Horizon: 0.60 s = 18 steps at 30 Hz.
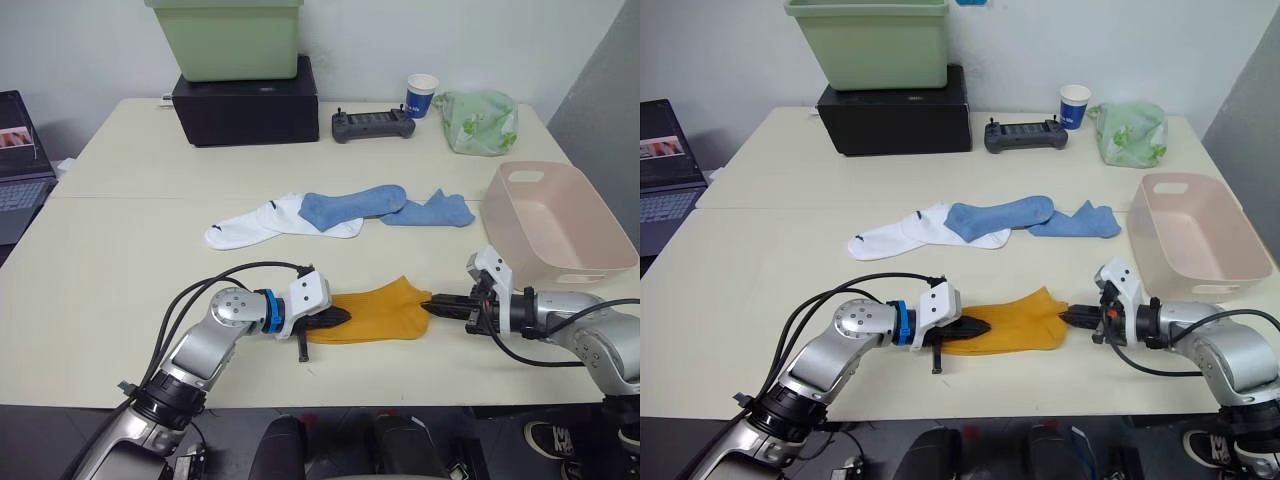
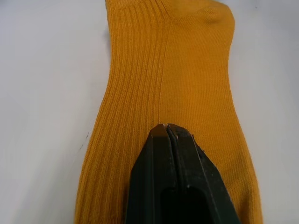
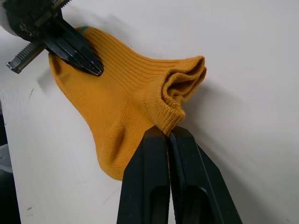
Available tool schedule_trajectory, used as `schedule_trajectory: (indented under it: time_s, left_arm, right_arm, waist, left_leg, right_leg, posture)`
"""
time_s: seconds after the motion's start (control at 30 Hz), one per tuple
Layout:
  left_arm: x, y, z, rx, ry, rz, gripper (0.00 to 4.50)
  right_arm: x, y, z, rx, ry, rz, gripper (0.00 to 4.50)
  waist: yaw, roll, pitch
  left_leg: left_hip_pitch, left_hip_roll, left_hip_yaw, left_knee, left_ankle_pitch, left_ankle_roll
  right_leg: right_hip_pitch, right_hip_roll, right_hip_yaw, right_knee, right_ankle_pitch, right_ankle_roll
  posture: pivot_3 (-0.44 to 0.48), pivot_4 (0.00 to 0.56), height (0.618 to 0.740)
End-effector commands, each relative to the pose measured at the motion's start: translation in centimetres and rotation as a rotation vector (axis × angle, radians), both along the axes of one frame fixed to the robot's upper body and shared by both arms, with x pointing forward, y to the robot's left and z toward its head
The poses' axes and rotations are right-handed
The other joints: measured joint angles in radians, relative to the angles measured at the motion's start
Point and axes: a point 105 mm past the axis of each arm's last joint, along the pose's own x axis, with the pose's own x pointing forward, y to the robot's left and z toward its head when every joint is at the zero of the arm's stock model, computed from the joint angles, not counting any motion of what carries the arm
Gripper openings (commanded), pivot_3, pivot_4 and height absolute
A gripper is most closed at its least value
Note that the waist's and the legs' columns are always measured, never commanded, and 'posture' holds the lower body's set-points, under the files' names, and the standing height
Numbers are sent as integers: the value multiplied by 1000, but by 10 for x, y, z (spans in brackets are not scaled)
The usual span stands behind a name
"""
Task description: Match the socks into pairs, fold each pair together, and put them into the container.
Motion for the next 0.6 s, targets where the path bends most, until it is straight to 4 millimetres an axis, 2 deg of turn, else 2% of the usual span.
schedule_trajectory:
  time_s: [0.03,0.17,0.43,0.6]
  left_arm:
    - [-12,11,-29,77,99,16,16]
    - [-10,10,-24,44,93,34,16]
    - [-7,14,-4,-41,74,82,16]
    - [-13,41,24,-62,85,137,16]
  right_arm:
    - [-9,24,33,159,-20,97,0]
    - [-14,46,40,248,22,164,0]
    - [-6,83,25,290,67,232,0]
    - [3,105,23,313,62,276,0]
  waist:
    - [-2,0,0]
    - [-3,1,-1]
    - [-7,0,-2]
    - [-18,0,-1]
  left_leg:
    - [1,1,0,0,0,0]
    - [1,1,0,0,0,0]
    - [1,1,0,0,0,0]
    - [0,3,-1,-1,0,0]
  right_leg:
    - [0,0,0,0,0,0]
    - [1,1,0,1,0,0]
    - [0,1,0,2,0,0]
    - [-2,1,0,3,0,0]
  posture:
    - [0,150,740]
    - [0,150,740]
    - [0,150,740]
    - [0,150,740]
